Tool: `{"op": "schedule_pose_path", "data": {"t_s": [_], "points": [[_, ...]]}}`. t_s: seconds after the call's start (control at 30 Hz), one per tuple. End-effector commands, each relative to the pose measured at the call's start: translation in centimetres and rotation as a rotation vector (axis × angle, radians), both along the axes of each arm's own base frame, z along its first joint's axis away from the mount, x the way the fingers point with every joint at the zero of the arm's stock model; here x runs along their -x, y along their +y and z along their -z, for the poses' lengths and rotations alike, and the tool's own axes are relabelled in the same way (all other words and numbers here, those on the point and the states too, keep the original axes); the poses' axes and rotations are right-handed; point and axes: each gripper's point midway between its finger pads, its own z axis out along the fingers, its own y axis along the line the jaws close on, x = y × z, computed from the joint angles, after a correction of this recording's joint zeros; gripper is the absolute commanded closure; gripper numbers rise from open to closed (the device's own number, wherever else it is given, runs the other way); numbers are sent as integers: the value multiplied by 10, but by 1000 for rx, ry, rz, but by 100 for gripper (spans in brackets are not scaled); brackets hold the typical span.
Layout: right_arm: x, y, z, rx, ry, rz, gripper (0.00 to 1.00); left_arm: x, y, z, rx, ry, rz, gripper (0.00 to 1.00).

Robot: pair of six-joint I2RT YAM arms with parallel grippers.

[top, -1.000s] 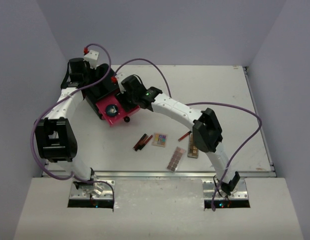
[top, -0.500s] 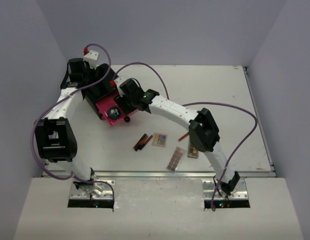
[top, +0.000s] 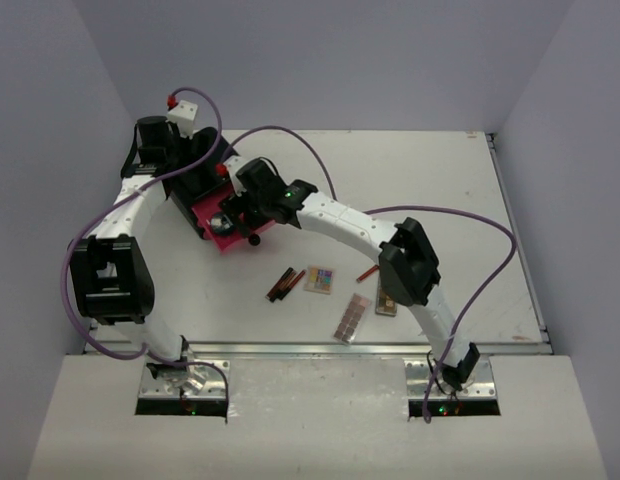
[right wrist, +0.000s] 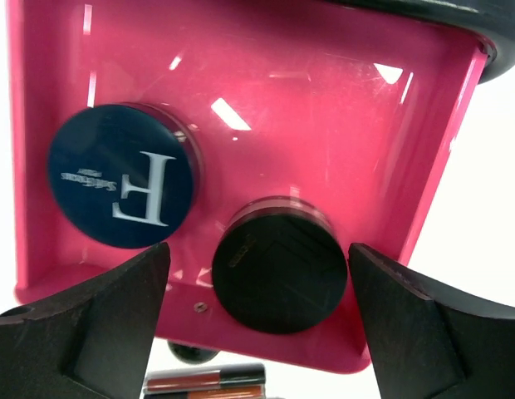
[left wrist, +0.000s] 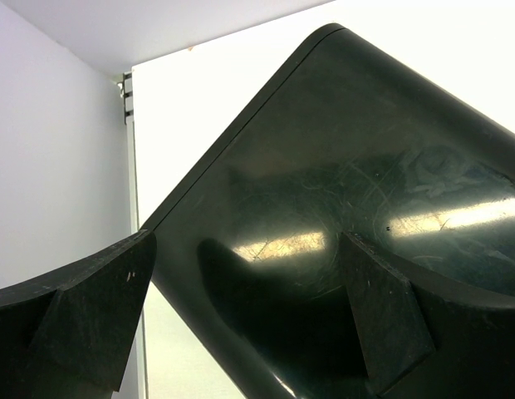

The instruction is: Organize the makeup

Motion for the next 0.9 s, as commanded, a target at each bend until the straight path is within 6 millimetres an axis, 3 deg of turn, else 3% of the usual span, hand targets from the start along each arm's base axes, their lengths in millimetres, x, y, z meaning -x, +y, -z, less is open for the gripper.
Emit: {"op": "schedule_pose_path", "data": {"t_s": [0.0, 0.07, 0.13, 0.2, 0.27, 0.37, 0.6, 0.87], "points": [[6, 10, -78, -141, -81, -30, 13, 20, 0, 35, 14, 131, 13, 8], [14, 11, -105, -187, -109, -46, 18, 20, -1, 36, 15, 131, 14, 8], [20, 8, -113, -201, -118, -52, 23, 20, -1, 36, 15, 132, 14, 8], [26, 4, -125, -219, -132, -54, 34, 20, -1, 36, 15, 134, 17, 8], [37, -3, -110, -192, -111, -48, 53, 20, -1, 36, 12, 132, 17, 8], [49, -17, -85, -150, -83, -9, 68, 19, 0, 37, 12, 135, 17, 8], [79, -29, -41, -105, -26, 57, 58, 16, 0, 39, 9, 146, 17, 8], [95, -10, -17, -138, 2, 42, 57, 17, 0, 45, 13, 151, 17, 8]]}}
